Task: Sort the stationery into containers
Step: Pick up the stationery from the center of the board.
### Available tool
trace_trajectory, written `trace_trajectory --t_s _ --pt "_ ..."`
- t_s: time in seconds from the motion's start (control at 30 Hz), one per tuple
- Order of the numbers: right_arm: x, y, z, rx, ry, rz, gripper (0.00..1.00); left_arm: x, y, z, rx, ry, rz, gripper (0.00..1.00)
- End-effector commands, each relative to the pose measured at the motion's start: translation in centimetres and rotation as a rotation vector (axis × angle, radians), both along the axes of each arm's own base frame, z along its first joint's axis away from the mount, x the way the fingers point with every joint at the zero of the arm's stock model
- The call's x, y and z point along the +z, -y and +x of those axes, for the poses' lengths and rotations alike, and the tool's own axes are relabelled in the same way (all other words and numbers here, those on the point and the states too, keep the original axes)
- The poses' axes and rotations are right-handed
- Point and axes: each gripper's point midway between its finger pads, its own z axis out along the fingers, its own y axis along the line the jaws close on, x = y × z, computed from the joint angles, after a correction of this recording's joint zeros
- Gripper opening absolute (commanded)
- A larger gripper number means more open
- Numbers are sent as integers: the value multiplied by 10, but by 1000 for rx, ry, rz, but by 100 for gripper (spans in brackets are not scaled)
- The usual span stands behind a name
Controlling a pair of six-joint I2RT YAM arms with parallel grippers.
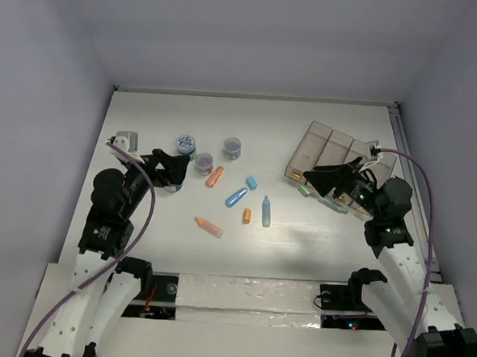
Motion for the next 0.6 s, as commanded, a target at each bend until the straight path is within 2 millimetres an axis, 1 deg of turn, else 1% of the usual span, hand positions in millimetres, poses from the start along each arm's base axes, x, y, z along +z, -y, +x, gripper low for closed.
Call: trace_trajectory --t_s 0.0,0.03,0.07,0.13,0.17,0.2,0.23,0.27,0.3,0.33,0.37,0.4,0.43,0.47,0.5,0.53,0.57 --pt "12 -2 -2 3 59 -9 80 8 -4 10 30 -3 11 99" --pt "14 -4 -4 7 73 -18 80 9 -4 12 31 -4 12 99" --pt "14 -2 -2 -13 77 -21 80 12 -4 15 33 2 16 99" --pt "12 1 -2 -33 77 -34 76 14 -5 27 52 -13 34 99" --pt "12 2 -2 -40 79 -37 70 10 -7 32 65 -41 43 99" --pt "11 3 -2 -47 75 -39 67 8 -9 45 89 -76 52 99" --pt "11 4 -2 -49 78 -42 64 5 -8 50 93 -96 59 99" --pt "12 4 -2 -51 80 -43 63 -1 -9 56 102 -126 66 99" --pt "12 1 -4 -41 77 -45 63 -7 -9 68 118 -158 74 99" --pt "10 1 -4 -40 73 -46 63 -9 -9 74 122 -168 79 99" --pt "10 1 -3 -40 71 -46 63 -12 -10 85 138 -185 86 99" --pt "10 1 -3 -40 70 -46 63 -20 -12 89 152 -207 94 99" --pt "9 1 -2 -42 67 -49 65 -12 -8 95 152 -198 95 99" --pt "8 2 -1 -43 61 -51 68 -13 -9 100 157 -206 109 98" --pt "5 2 0 -46 50 -56 69 -14 -7 110 174 -219 129 93" --pt "4 2 1 -48 47 -59 70 -14 -10 115 198 -227 150 87" --pt "3 2 1 -49 42 -61 72 -22 -15 120 220 -254 192 85"
